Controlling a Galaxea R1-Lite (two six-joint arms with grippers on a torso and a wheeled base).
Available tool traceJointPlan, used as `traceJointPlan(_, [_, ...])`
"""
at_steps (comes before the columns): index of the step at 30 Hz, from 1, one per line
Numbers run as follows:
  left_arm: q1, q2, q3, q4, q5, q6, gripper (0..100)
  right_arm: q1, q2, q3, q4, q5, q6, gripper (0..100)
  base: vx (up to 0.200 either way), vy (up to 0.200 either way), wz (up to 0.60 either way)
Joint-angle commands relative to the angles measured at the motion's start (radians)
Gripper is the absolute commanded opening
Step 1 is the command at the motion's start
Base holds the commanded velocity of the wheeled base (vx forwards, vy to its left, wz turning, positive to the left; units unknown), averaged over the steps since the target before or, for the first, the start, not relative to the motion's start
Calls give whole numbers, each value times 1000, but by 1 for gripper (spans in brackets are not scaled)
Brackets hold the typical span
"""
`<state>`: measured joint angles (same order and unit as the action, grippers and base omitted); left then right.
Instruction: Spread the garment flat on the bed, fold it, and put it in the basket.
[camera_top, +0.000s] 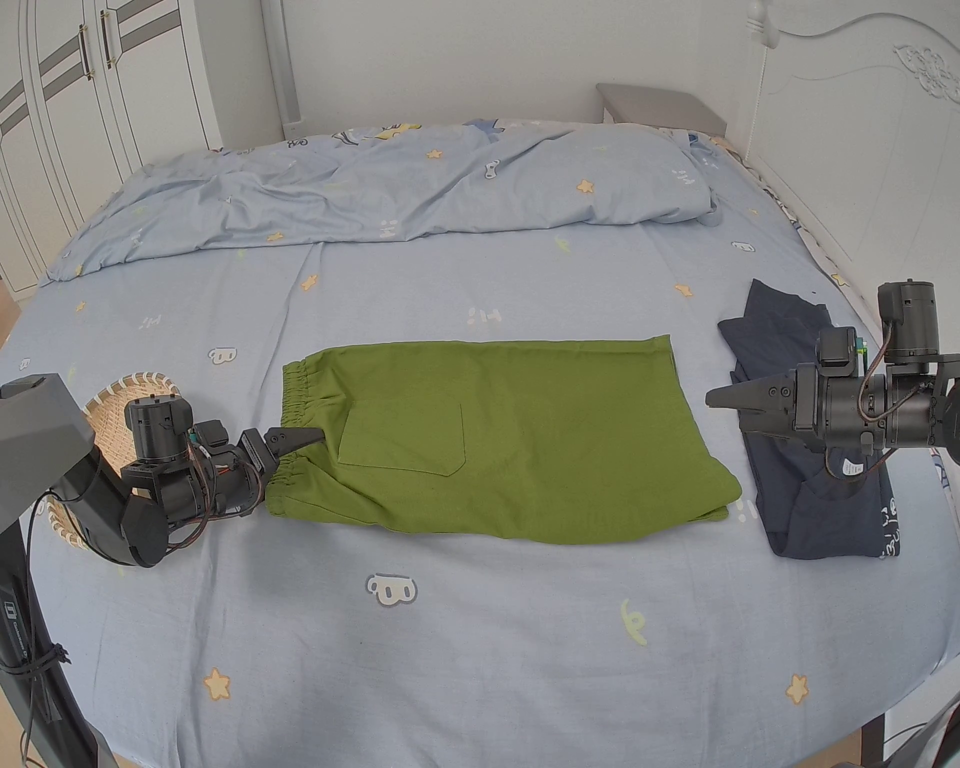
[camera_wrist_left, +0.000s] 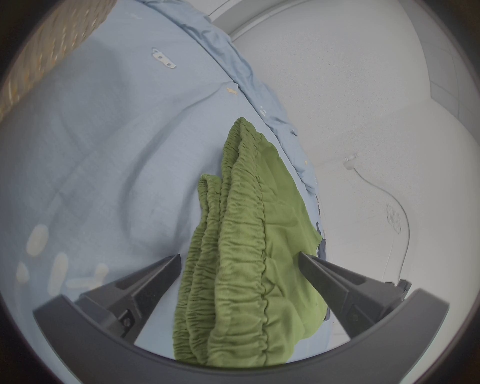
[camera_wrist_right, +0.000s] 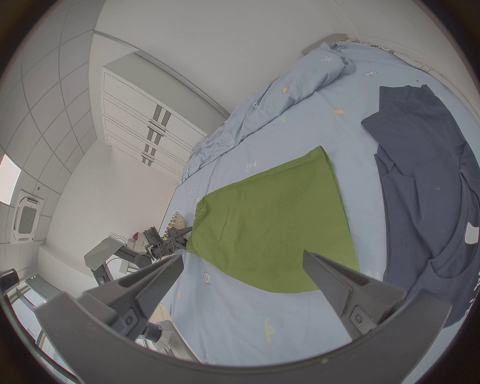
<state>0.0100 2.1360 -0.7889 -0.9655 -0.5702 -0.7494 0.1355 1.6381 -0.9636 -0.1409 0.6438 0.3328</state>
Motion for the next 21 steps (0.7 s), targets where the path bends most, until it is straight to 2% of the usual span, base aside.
traceJointPlan(1, [19, 39, -39, -4, -69, -53, 100, 1, 2, 0, 0, 0, 0, 100, 0, 0, 0])
traceJointPlan(4, [36, 51, -49, -5, -125, -58, 100, 1, 2, 0, 0, -1, 0, 100, 0, 0, 0])
traceJointPlan(13, [21, 65, -89, 2, -134, -58, 100, 1, 8, 0, 0, -6, -1, 100, 0, 0, 0])
traceJointPlan(14, [19, 65, -92, 2, -134, -58, 0, 1, 8, 0, 0, -6, -1, 100, 0, 0, 0])
traceJointPlan(21, [21, 62, -98, 4, -134, -58, 0, -5, 14, -1, 0, -6, -1, 100, 0, 0, 0])
